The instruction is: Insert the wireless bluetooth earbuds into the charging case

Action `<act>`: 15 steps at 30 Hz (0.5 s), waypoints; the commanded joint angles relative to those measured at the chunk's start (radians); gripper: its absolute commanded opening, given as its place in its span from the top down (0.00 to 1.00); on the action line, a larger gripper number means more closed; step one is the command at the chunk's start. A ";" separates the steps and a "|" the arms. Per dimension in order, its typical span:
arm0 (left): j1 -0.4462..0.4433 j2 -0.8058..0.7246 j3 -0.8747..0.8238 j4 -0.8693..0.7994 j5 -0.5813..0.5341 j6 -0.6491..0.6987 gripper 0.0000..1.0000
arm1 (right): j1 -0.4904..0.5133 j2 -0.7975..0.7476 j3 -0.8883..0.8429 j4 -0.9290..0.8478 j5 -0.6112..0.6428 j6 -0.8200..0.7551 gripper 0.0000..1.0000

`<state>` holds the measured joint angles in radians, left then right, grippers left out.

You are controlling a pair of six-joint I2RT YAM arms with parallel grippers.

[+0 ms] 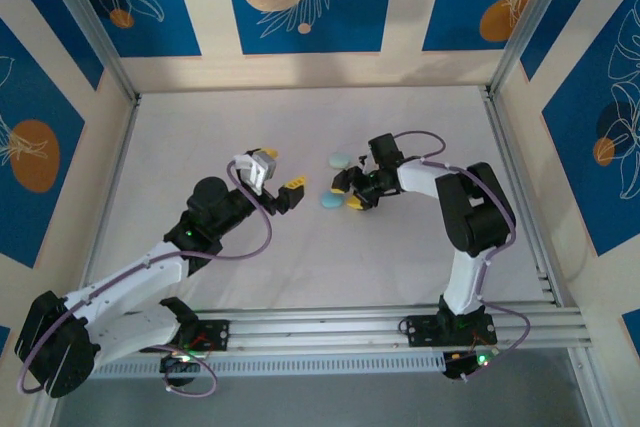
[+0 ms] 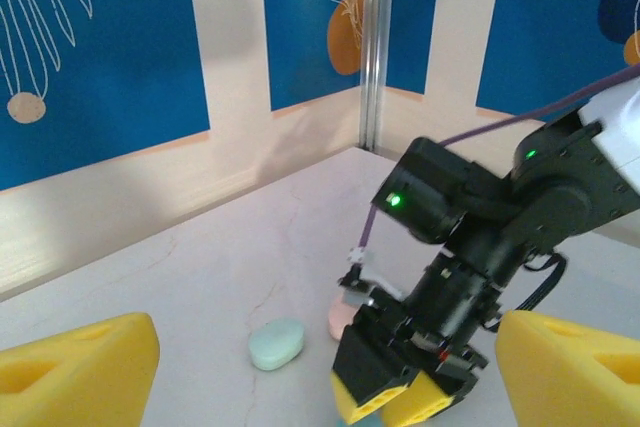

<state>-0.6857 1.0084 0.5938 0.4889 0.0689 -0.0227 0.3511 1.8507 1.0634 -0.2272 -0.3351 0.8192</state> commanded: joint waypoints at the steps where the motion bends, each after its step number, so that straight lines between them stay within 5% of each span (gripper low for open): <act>1: -0.006 -0.018 0.007 -0.004 -0.044 0.022 0.13 | -0.025 -0.118 -0.010 -0.172 0.136 -0.082 0.29; 4: -0.005 -0.016 0.012 -0.022 -0.083 0.032 0.12 | -0.045 -0.243 0.000 -0.271 0.287 -0.123 0.26; 7: -0.002 -0.017 0.027 -0.109 -0.228 0.057 0.09 | -0.045 -0.416 -0.005 -0.322 0.590 -0.177 0.25; 11: 0.076 -0.007 0.010 -0.185 -0.447 0.067 0.00 | -0.057 -0.606 -0.164 -0.046 0.950 -0.474 0.21; 13: 0.167 0.010 -0.001 -0.223 -0.487 0.036 0.00 | -0.117 -0.628 -0.278 0.153 0.991 -0.612 0.19; 15: 0.266 0.045 -0.022 -0.230 -0.535 0.019 0.00 | -0.228 -0.588 -0.370 0.294 0.897 -0.646 0.18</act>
<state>-0.5194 1.0233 0.5953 0.3183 -0.3099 0.0174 0.2276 1.1870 0.8150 -0.1581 0.4488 0.3679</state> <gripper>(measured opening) 0.997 0.819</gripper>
